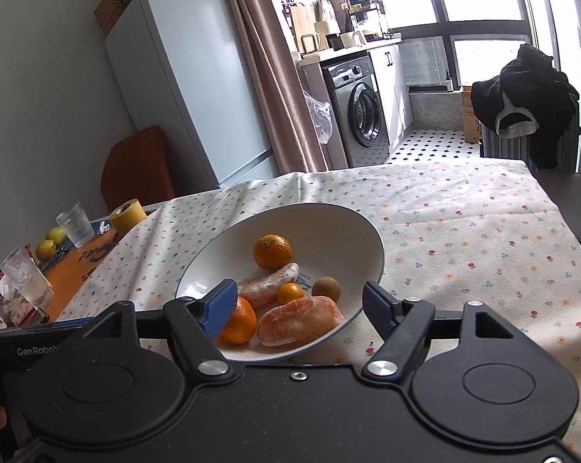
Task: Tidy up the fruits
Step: 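Withdraw both open grippers from the bowl toward the remaining fruit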
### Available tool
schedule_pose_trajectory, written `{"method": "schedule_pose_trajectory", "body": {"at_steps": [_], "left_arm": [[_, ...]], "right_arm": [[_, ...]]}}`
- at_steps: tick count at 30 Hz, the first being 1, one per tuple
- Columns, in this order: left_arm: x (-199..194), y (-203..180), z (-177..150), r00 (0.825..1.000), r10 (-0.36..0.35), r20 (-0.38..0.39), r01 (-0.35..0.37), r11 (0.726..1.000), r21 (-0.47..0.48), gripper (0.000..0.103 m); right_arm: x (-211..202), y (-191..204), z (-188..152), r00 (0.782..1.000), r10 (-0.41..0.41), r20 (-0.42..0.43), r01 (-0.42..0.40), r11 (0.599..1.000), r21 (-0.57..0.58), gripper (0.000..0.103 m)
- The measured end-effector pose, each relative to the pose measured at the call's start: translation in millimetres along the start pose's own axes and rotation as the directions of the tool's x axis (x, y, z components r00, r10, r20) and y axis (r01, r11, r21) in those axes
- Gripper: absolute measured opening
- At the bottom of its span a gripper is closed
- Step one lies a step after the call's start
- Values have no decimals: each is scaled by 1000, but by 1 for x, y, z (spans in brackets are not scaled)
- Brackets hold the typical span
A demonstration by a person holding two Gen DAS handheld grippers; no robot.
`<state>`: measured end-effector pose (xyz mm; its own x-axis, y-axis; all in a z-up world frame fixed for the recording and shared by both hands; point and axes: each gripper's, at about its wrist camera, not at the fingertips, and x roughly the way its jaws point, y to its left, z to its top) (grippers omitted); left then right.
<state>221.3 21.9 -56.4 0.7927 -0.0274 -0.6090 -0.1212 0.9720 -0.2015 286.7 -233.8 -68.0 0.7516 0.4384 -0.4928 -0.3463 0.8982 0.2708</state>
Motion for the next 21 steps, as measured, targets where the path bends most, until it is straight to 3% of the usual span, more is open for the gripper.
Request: {"method": "schedule_pose_trajectory", "body": {"at_steps": [21], "left_arm": [[-28, -7, -6, 1000, -8, 12, 8, 1000, 16, 95]], "right_arm": [[-49, -9, -16, 999, 11, 33, -12, 1000, 24, 103]]}}
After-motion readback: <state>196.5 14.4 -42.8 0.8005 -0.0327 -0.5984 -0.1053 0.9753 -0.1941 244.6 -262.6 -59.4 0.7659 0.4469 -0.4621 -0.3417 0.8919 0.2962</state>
